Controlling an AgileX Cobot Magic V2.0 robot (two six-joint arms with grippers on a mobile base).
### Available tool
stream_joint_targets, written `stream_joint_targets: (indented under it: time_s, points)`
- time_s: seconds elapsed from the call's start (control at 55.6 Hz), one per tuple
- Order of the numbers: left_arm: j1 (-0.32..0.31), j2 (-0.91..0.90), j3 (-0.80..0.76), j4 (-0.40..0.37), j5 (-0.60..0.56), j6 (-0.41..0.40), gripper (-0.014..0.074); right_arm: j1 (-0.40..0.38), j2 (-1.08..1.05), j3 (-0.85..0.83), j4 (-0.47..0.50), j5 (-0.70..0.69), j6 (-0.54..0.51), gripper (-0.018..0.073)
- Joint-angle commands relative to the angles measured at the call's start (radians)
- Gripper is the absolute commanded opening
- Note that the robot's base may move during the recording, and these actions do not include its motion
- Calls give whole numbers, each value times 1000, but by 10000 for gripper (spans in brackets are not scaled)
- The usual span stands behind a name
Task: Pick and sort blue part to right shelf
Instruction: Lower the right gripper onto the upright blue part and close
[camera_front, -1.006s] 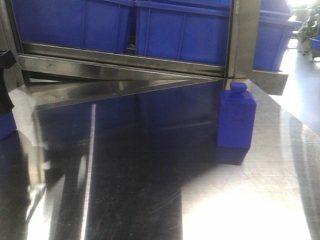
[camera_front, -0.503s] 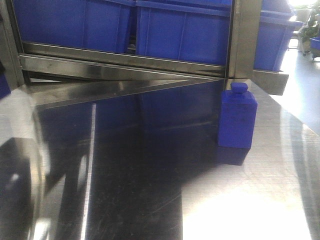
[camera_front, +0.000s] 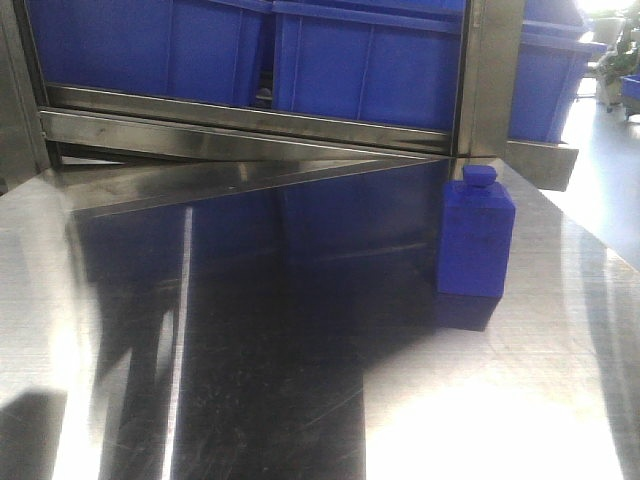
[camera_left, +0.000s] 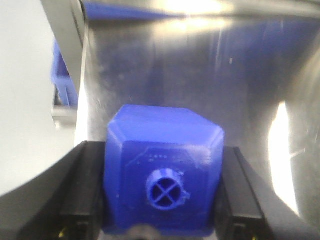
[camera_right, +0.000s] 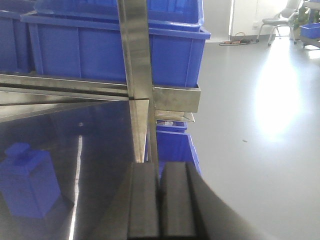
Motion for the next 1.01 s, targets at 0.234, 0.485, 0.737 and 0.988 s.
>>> stream_joint_targets:
  time_s: [0.234,0.485,0.737,0.988]
  points:
    - [-5,-236,238,-13,-307,-8,232,70,283,-353,5,187,-36,57]
    - [-5,-268,269,-13,-338,-8,232,314,611,-703,85,493,-156,61]
    - [-5,-268,269,-15,-346,-8,232,474,960,-993,110,662,-154,341]
    - [-5,-268,269,-15,-347,-8,232,476,1173,-1101,128,623,-131,624]
